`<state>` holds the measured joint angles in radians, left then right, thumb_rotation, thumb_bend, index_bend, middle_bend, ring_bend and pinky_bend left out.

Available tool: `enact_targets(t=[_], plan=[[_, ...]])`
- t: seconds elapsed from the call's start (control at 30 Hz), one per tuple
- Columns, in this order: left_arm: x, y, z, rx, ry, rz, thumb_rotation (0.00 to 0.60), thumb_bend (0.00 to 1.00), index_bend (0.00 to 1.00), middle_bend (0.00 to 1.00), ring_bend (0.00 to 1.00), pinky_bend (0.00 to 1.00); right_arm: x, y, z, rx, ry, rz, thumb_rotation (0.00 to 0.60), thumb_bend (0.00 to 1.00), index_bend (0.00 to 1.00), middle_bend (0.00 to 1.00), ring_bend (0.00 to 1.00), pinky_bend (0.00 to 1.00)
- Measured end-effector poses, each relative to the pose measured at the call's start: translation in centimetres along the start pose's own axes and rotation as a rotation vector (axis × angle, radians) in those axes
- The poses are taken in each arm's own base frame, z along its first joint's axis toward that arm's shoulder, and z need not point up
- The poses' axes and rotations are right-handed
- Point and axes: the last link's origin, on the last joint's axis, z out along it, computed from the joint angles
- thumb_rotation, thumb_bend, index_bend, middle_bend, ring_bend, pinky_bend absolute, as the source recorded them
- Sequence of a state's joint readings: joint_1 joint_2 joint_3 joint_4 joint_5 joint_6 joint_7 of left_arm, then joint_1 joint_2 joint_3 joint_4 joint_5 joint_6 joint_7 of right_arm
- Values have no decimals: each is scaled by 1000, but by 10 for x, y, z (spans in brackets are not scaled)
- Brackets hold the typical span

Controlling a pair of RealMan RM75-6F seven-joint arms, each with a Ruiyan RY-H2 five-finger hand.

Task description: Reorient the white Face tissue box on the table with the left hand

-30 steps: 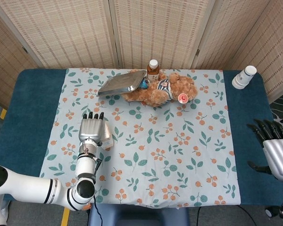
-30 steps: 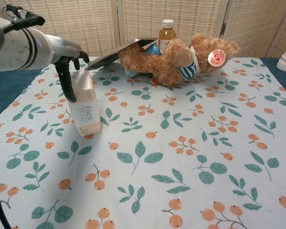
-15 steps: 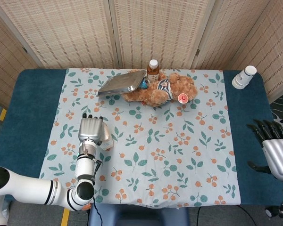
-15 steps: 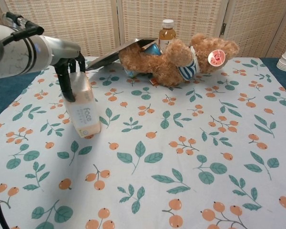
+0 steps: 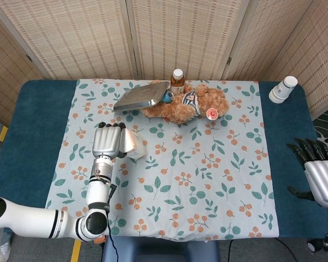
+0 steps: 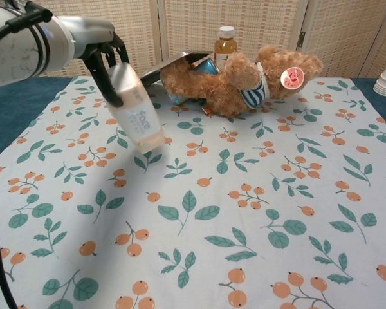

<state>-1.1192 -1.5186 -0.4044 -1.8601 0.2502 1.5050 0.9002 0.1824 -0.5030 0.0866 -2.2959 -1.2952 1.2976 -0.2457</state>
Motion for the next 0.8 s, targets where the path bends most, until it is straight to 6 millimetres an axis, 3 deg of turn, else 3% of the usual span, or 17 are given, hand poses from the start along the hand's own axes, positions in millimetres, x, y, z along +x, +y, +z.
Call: enact_targets(t=[0.2,0.4,0.57,0.8], plan=[[8,-11,1,-54,129,-299,600,205,464,577,320,177,-2,1,1,-3,-7,-2,600,118,138,46,0,0],[0,-34,1,-102,221,-559,600,195,455,575,330,172,-3,0,2,-2,-11,-5,600,118,138,46,0,0],[-40,-69,3,-20,233,-775,600,180,417,538,301,157,-7,-2,3,-2,-22,-16,600,118,138,46,0,0],[-100,-97,-1,6,261,-875,600,170,384,505,268,139,-9,0,5,-18,-26,-22,600,118,138,46,0,0]])
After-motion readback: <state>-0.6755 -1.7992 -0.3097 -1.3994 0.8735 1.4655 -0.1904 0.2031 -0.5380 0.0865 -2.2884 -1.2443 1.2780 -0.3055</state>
